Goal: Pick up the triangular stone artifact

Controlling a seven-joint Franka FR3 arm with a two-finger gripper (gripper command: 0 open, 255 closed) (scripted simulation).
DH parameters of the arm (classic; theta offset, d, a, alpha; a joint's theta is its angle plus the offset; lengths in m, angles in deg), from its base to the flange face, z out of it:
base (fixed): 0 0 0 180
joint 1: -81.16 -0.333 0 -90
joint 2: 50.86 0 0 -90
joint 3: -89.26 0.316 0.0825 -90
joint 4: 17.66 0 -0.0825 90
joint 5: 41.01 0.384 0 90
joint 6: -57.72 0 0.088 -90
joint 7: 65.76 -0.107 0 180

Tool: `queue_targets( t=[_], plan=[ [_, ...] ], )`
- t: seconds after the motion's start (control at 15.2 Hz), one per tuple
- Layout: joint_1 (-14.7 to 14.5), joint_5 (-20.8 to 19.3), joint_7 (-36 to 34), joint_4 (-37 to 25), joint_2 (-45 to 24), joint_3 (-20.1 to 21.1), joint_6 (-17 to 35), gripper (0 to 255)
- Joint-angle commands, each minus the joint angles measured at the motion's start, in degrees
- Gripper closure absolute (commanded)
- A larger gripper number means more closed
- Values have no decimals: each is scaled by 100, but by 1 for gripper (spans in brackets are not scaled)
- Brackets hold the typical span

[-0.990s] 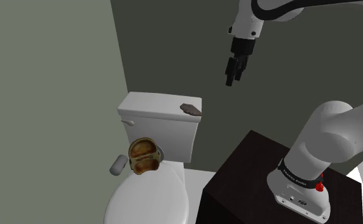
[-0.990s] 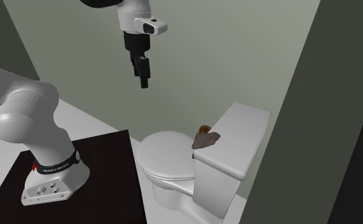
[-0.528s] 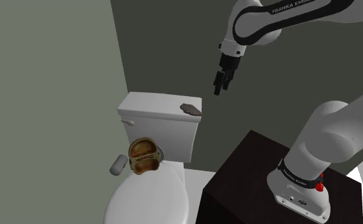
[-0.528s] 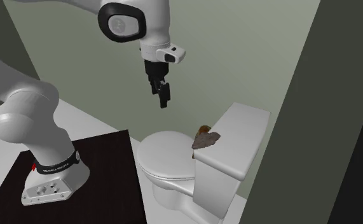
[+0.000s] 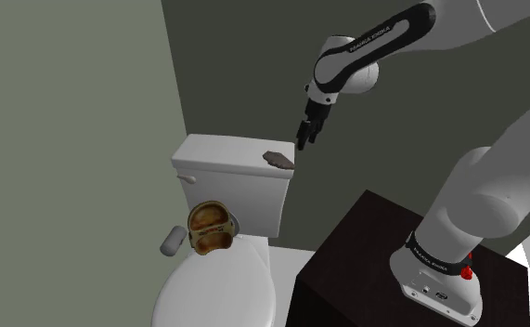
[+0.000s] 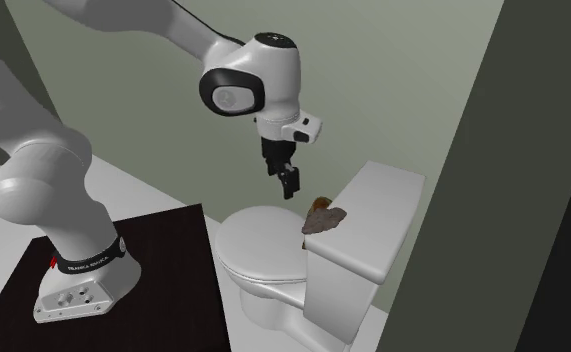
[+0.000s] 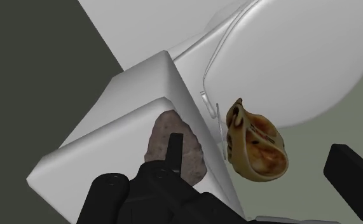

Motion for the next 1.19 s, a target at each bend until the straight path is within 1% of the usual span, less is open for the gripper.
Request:
queue_targets(
  t=[0.0,0.26,0.53,0.99,1.12],
  plan=[
    [-60,252,292,-113,-452,-95,380,0],
    [-140,944,999,-508,-1404,-219,944,0],
    [-67,1720,1733,-1042,-2330,-161,1299,0],
    [22,2180,2155,-1053,-2806,2,1699,0],
    [31,2218,2191,-1056,-2847,18,1731,0]
  ],
)
